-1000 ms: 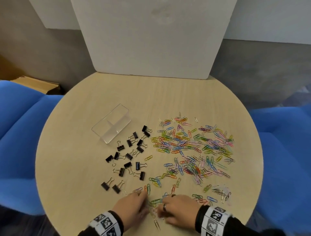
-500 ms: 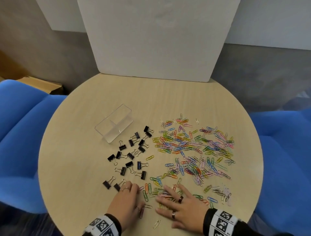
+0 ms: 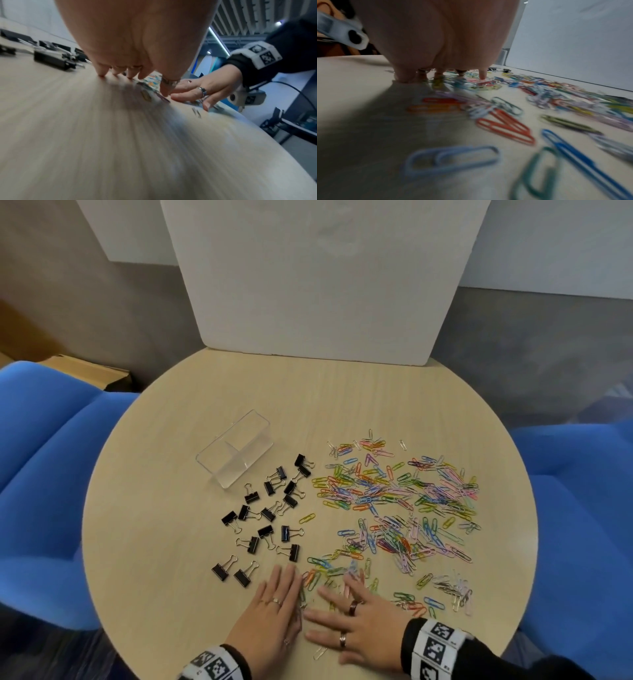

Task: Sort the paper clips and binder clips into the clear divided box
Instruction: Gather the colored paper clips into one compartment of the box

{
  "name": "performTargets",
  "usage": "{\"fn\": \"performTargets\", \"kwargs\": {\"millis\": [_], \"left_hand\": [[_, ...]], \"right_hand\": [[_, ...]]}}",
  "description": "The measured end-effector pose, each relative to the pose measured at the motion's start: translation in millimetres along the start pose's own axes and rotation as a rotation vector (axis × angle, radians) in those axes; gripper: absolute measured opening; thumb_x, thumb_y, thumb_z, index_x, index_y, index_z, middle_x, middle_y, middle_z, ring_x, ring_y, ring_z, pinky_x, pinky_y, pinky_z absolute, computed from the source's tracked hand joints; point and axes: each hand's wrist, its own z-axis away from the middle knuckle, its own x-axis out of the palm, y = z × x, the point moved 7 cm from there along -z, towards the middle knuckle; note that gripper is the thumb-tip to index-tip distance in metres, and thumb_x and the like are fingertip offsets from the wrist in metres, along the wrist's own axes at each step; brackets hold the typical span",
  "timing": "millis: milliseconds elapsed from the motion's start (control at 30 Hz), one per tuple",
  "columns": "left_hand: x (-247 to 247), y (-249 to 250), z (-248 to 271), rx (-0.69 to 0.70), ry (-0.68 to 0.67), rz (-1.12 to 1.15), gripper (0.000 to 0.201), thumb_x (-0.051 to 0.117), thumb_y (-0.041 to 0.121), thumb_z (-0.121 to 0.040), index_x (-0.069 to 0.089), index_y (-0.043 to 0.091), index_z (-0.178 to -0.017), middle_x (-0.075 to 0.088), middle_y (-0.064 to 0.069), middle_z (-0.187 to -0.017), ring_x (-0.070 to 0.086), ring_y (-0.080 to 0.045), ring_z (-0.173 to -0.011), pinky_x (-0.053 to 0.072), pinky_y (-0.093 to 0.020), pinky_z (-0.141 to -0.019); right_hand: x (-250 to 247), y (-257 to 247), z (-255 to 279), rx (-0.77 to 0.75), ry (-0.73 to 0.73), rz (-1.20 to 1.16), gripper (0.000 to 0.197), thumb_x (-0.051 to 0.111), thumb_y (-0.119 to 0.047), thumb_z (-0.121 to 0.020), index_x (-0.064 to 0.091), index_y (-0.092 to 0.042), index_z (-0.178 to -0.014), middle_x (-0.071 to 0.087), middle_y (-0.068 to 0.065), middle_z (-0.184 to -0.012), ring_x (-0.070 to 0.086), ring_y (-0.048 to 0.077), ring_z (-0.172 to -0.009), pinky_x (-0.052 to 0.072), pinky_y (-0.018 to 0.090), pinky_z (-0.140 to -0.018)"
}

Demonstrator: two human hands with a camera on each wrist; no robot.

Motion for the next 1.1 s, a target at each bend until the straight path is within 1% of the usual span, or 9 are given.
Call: {"fn": "performTargets", "kwargs": {"millis": [100,167,300,500,600,700,800,933,1100], "left_hand": [[-21,2,-10,0.048,0.023,0.13,0.08,0.039,0.061,-0.076,0.025,0.022,-0.145,0.033,0.007,-0.149,0.034,-0.02,-0.136,0.022,-0.03,-0.109],[-46,-1,-5,0.046,0.101,0.234,0.079,0.059,0.064,-0.063,0.041,0.031,-0.132,0.053,0.014,-0.128,0.06,-0.014,-0.111,0.045,-0.022,-0.091],[-50,-1,-1,-0.007,-0.069,0.321,0.078,0.065,0.055,-0.073,0.025,0.031,-0.136,0.037,0.007,-0.129,0.044,-0.014,-0.117,0.043,-0.029,-0.093],[-57,18,-18,-0.058,-0.095,0.471,0.042,0.056,0.044,-0.085,0.041,0.029,-0.121,0.043,0.007,-0.122,0.05,-0.015,-0.107,0.044,-0.028,-0.086],[-68,17,-14,-0.071,-0.049,0.462,0.022,0.052,0.044,-0.088,0.046,0.028,-0.102,0.048,0.011,-0.091,0.05,-0.012,-0.085,0.04,-0.024,-0.072],[-57,25,-5,0.023,-0.259,0.496,0.018,0.06,0.042,-0.082,0.05,0.027,-0.083,0.048,0.013,-0.067,0.052,-0.01,-0.068,0.04,-0.019,-0.059],[-44,44,-4,0.162,-0.414,0.554,0.018,0.068,0.037,-0.075,0.063,0.024,-0.085,0.053,0.015,-0.065,0.058,-0.006,-0.069,0.037,-0.01,-0.057],[-44,64,-29,0.194,-0.322,0.593,0.015,0.07,0.029,-0.074,0.059,0.031,-0.084,0.051,0.016,-0.063,0.047,0.004,-0.06,0.037,-0.01,-0.058],[-67,66,-54,0.141,-0.013,0.544,0.025,0.058,0.027,-0.085,0.055,0.028,-0.109,0.053,0.013,-0.09,0.054,-0.011,-0.092,0.042,-0.023,-0.079]], "right_hand": [[-8,25,12,0.091,-0.047,-0.121,0.053,0.028,-0.058,-0.086,0.035,-0.037,-0.135,0.043,-0.012,-0.142,0.04,0.024,-0.131,0.034,0.056,-0.104],[-24,35,21,0.134,0.009,-0.264,0.051,0.045,-0.061,-0.078,0.044,-0.038,-0.124,0.053,-0.013,-0.13,0.055,0.015,-0.118,0.049,0.041,-0.093],[-38,29,26,0.139,0.128,-0.302,0.039,0.046,-0.066,-0.074,0.049,-0.041,-0.103,0.055,-0.014,-0.098,0.057,0.005,-0.081,0.044,0.024,-0.074],[-37,32,18,0.208,0.255,-0.303,0.025,0.053,-0.054,-0.074,0.052,-0.039,-0.094,0.055,-0.016,-0.082,0.055,0.004,-0.074,0.048,0.015,-0.064],[-50,55,31,0.363,0.327,-0.458,0.018,0.043,-0.04,-0.084,0.058,-0.038,-0.093,0.059,-0.016,-0.083,0.057,0.004,-0.073,0.048,0.016,-0.061],[-43,75,57,0.54,0.144,-0.77,0.028,0.039,-0.044,-0.094,0.059,-0.03,-0.108,0.062,-0.01,-0.092,0.06,0.009,-0.084,0.045,0.021,-0.07],[-22,67,70,0.516,-0.139,-0.931,0.037,0.043,-0.054,-0.09,0.063,-0.025,-0.101,0.062,-0.007,-0.078,0.057,0.011,-0.069,0.041,0.022,-0.06],[-2,52,70,0.485,-0.257,-1.034,0.034,0.05,-0.047,-0.089,0.064,-0.021,-0.107,0.067,-0.001,-0.108,0.059,0.011,-0.087,0.043,0.023,-0.078],[-14,89,94,0.776,0.184,-1.241,0.016,0.05,-0.03,-0.093,0.06,-0.031,-0.106,0.064,-0.014,-0.088,0.056,-0.002,-0.07,0.042,0.006,-0.064]]}}
